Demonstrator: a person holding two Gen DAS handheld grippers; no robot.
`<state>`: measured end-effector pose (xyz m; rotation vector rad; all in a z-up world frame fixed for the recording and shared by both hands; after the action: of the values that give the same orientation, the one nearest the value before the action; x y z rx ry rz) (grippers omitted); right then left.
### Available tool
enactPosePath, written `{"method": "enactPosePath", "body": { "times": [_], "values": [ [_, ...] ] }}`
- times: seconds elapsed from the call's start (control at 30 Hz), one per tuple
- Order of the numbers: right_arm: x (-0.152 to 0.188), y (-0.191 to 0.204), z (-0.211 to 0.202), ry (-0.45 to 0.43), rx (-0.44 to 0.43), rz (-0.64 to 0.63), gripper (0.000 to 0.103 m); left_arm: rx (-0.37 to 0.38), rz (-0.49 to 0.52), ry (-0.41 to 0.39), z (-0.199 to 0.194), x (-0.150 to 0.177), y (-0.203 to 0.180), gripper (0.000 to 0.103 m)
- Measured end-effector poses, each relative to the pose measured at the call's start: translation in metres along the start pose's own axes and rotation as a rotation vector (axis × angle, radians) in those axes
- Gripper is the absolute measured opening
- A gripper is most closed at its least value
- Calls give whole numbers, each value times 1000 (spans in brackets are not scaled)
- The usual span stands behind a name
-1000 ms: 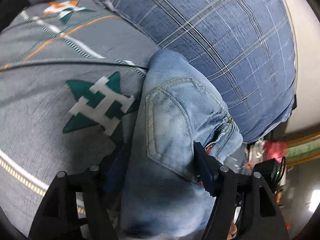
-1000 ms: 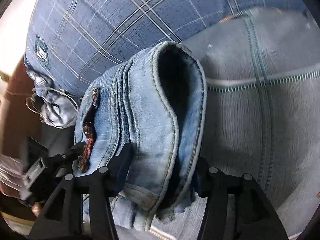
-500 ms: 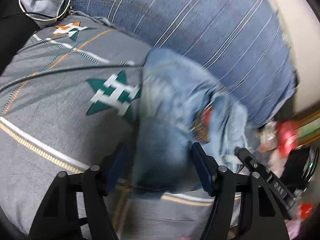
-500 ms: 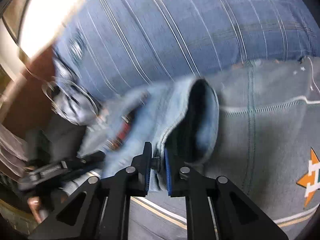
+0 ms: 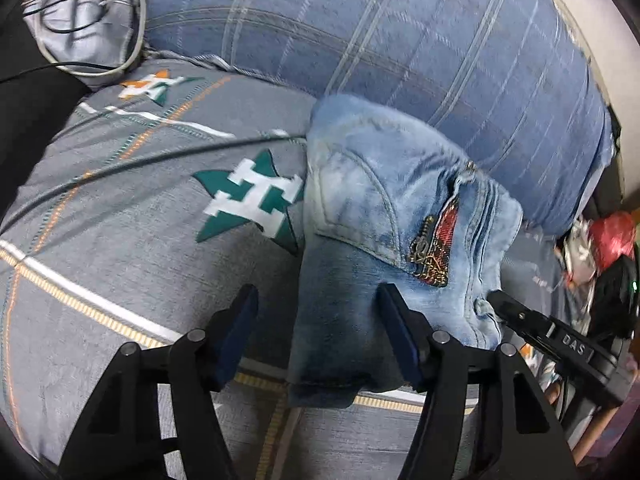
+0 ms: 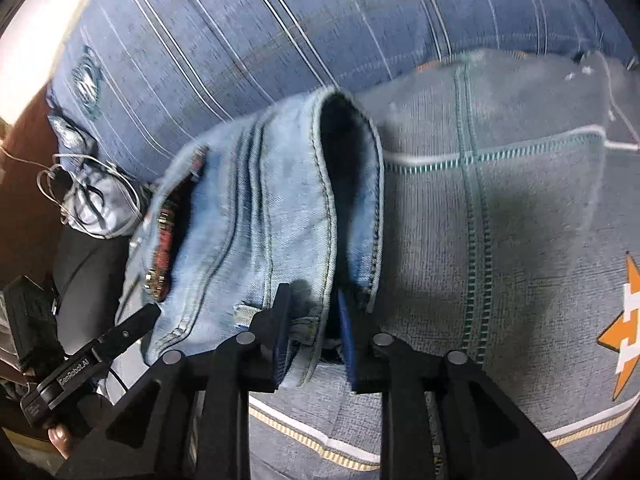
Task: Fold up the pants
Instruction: 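Lay the folded bundle on the sheet and open both grippers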
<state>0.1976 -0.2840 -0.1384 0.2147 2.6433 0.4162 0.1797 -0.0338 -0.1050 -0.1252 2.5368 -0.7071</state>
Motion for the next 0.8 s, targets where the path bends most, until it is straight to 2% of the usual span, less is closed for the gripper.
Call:
{"method": "enactPosePath", "body": {
  "times": [0.1, 0.23, 0.3, 0.37, 0.4, 0.43, 0.53, 0.6, 0.67, 0.7, 0.77, 0.8],
  "values": [
    [-4, 8, -29, -103, -35, -25, 26, -21, 31, -60, -16, -5, -2, 64],
    [-1, 22, -58, -207, -76, -66, 26, 52, 42, -58, -21, -2, -14, 64],
    [0, 28, -64, -228, -85, -84, 26, 44, 94, -42, -19, 2, -23, 64],
    [1, 30, -62, -219, -44, -100, 26, -5, 161, -5, -8, 10, -29, 64],
    [2, 24, -55, -196, 5, -98, 25, -39, 183, 14, -2, 14, -29, 64],
    [3, 17, -49, -175, 30, -84, 22, -70, 197, 28, 3, 17, -27, 64],
    [1, 11, -56, -191, -49, -8, 21, -76, 175, 42, 7, 20, -20, 65],
    [-2, 16, -75, -267, -76, -20, 21, -60, 145, 49, 7, 18, -16, 65],
    [3, 27, -76, -252, -151, -47, 21, -64, 141, 51, 7, 18, -13, 65],
    [5, 30, -72, -235, -154, -54, 19, -70, 148, 49, 7, 19, -14, 65],
    [7, 29, -67, -239, -84, -70, 19, -90, 173, 40, 6, 20, -17, 65],
    [8, 30, -67, -242, -83, -83, 19, -102, 188, 34, 5, 20, -18, 65]
  ]
}}
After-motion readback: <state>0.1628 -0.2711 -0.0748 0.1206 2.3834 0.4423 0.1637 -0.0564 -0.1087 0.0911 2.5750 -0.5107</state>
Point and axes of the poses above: each gripper's, at about its wrist camera, not at the fingertips, and z roughly the way its jaws point, y to its left, x to its underside, the point moved 8 cm from there along z, roughly the way its jaws point, and after that the axes turned 9 degrees about x, right-handed, at the moved point
